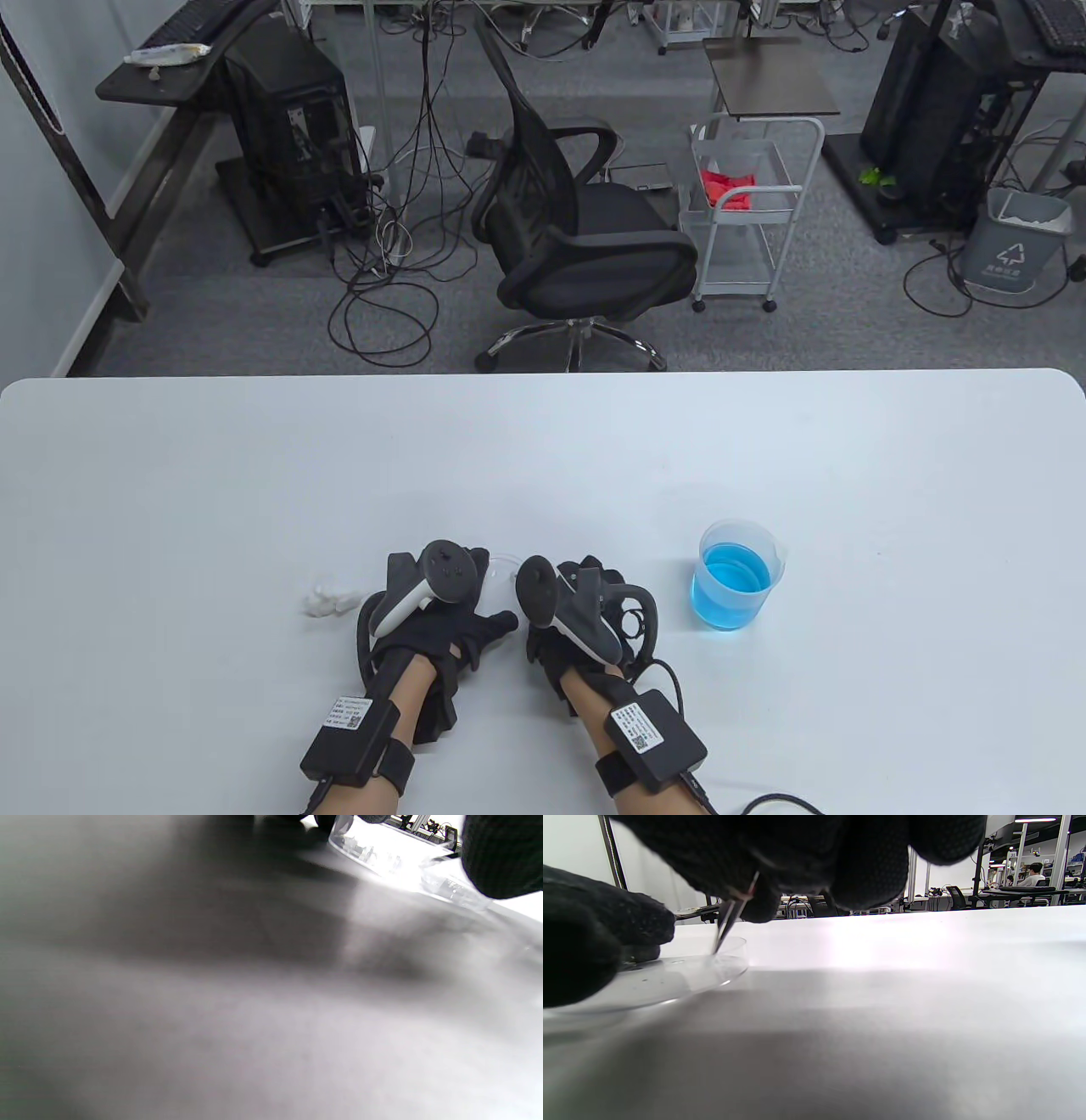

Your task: Dip tweezers-held cotton tuft into dye solution and dot onto culture dish

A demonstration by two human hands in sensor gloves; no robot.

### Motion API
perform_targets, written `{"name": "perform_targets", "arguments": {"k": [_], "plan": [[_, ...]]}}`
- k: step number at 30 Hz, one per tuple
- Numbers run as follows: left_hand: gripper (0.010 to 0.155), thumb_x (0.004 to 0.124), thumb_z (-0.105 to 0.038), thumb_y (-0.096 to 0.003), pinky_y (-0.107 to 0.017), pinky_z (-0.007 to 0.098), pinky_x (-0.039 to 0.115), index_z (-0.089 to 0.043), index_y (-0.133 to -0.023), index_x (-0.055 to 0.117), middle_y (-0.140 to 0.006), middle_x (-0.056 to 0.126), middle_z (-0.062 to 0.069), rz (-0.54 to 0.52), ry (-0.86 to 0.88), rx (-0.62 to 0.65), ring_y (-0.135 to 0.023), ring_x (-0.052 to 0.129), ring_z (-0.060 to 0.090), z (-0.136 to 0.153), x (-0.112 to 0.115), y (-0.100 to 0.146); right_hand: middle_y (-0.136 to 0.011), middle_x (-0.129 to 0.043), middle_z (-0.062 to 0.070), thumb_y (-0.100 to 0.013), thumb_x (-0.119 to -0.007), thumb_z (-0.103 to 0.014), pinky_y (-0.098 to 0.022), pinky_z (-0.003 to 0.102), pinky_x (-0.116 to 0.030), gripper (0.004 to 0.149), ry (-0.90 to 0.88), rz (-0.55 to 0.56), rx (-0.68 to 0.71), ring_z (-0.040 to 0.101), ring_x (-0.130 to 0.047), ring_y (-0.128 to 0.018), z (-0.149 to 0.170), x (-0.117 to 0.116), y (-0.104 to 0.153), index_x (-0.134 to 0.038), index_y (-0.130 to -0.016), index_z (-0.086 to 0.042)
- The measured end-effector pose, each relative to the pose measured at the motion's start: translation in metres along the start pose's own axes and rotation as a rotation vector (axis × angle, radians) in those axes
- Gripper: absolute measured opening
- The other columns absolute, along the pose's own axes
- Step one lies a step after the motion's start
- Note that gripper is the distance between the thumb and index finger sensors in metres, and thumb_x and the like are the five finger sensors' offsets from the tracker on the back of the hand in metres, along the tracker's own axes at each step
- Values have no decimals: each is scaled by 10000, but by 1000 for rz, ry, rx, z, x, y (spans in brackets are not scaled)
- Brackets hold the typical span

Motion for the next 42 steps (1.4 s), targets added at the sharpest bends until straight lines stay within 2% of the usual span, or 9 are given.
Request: {"name": "perform_targets", "arguments": {"k": [42], "plan": [[935,676,-759,-445,-817,449,238,-390,-1119,143,-1194,135,-111,1,0,0,-1168,131,216,0,0,-1,-441,-959,-12,-406,-896,-299,-556,566,-688,324,-1,-6,3,220,-947,-584,2,-2,-1,-987,-703,-208]]}}
Point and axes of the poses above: the tracker on the back of each hand, its own z axis roughly to the little-finger side, its own y axis roughly from the fingertips to the wrist, x = y × z, the point moved 1 cm from there along -y, roughly from the wrist to the fingertips
